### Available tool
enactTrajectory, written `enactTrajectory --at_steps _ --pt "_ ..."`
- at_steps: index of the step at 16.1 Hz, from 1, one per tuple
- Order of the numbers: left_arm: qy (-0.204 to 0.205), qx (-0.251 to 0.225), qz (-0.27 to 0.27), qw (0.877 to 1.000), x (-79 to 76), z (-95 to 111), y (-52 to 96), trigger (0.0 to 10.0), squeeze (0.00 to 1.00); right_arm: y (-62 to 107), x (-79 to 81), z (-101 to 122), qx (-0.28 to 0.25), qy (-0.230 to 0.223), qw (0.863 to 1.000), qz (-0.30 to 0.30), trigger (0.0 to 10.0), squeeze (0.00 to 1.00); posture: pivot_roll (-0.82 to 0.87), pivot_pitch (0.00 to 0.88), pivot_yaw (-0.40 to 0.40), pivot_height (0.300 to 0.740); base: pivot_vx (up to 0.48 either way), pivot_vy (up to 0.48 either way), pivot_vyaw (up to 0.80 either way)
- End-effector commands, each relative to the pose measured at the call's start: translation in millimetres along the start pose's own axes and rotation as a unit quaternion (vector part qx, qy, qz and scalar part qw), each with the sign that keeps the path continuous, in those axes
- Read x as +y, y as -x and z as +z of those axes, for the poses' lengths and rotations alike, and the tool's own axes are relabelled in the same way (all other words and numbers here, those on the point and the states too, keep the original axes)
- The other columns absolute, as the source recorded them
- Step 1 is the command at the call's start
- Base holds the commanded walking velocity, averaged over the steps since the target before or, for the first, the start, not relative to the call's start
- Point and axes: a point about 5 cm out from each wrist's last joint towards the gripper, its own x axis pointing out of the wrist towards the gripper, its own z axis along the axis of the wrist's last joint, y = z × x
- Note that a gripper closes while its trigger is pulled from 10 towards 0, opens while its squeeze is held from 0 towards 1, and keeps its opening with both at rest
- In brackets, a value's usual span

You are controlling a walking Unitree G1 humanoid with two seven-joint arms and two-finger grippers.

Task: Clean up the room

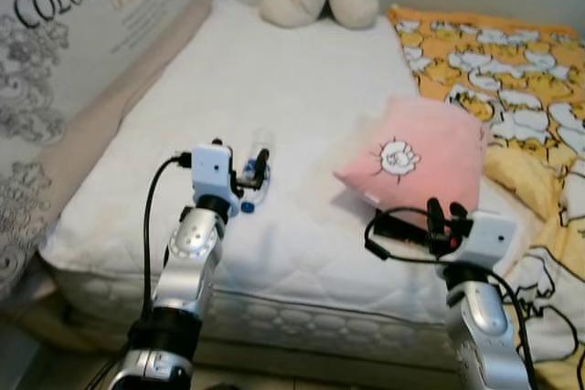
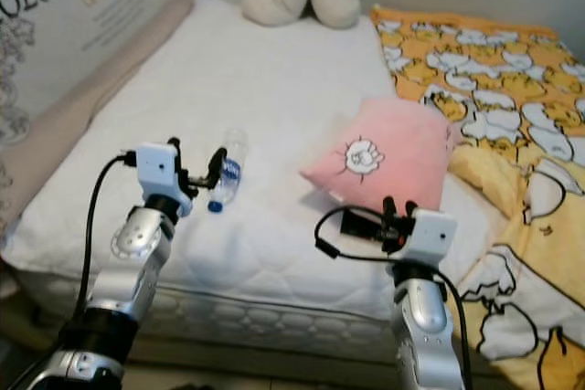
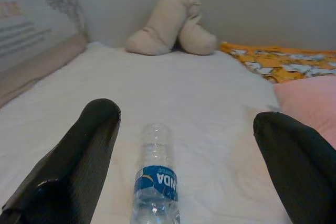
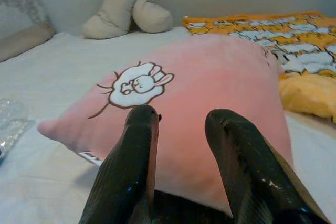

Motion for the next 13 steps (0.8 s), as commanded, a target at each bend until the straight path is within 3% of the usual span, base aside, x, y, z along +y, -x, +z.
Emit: enactTrajectory --at_steps 1,3,5,7,8,9,11,12,13 --pt "0.001 -0.002 -0.016 1.000 -7.9 0 -2.8 10.0 0.00 -3.7 -2.5 8 -0.006 0.019 1.000 0.004 10.0 0.00 -0.16 0.000 -0.004 0.740 0.000 -0.454 0.00" --pt "0.000 -0.001 -0.005 1.000 -4.7 0 -4.1 10.0 0.00 -4.8 -0.5 8 0.000 0.029 1.000 0.011 10.0 0.00 -0.16 0.000 -0.002 0.740 0.000 -0.450 -0.26" --pt "-0.011 0.011 0.026 1.000 5.8 -2 -5.9 10.0 0.00 -6.4 -1.4 8 -0.002 0.034 0.999 0.007 10.0 0.00 -0.16 0.000 -0.002 0.740 0.000 0.000 -0.52" --pt "-0.023 0.021 0.051 0.998 25.8 -5 -0.8 10.0 0.00 -4.9 -6.5 11 -0.012 0.036 0.999 -0.012 10.0 0.00 -0.16 0.000 -0.004 0.740 0.000 0.000 -0.55" --pt "-0.030 0.025 0.055 0.998 31.1 -7 1.3 10.0 0.00 -4.5 -8.4 9 -0.011 0.052 0.999 -0.013 10.0 0.00 -0.15 0.000 -0.005 0.740 0.000 0.000 -0.59" --pt "-0.040 0.035 0.064 0.997 40.7 -10 5.0 10.0 0.00 -5.6 -13.8 5 0.000 0.097 0.995 -0.024 10.0 0.00 -0.15 0.000 -0.006 0.740 0.000 0.000 0.00" --pt "-0.050 0.036 0.072 0.996 42.6 -10 5.2 10.0 0.00 -8.9 -14.7 4 0.007 0.092 0.995 -0.025 10.0 0.00 -0.14 0.000 -0.007 0.740 0.000 0.000 0.00" --pt "-0.052 0.033 0.072 0.995 41.5 -9 4.2 10.0 0.00 -10.9 -14.8 5 0.007 0.069 0.997 -0.031 10.0 1.00 -0.14 0.000 -0.010 0.740 0.000 0.000 0.00" --pt "-0.057 0.017 0.074 0.995 40.5 -5 1.3 10.0 1.00 -14.6 -15.7 7 0.003 0.051 0.998 -0.042 10.0 1.00 -0.14 0.000 -0.012 0.740 0.000 0.000 0.00"
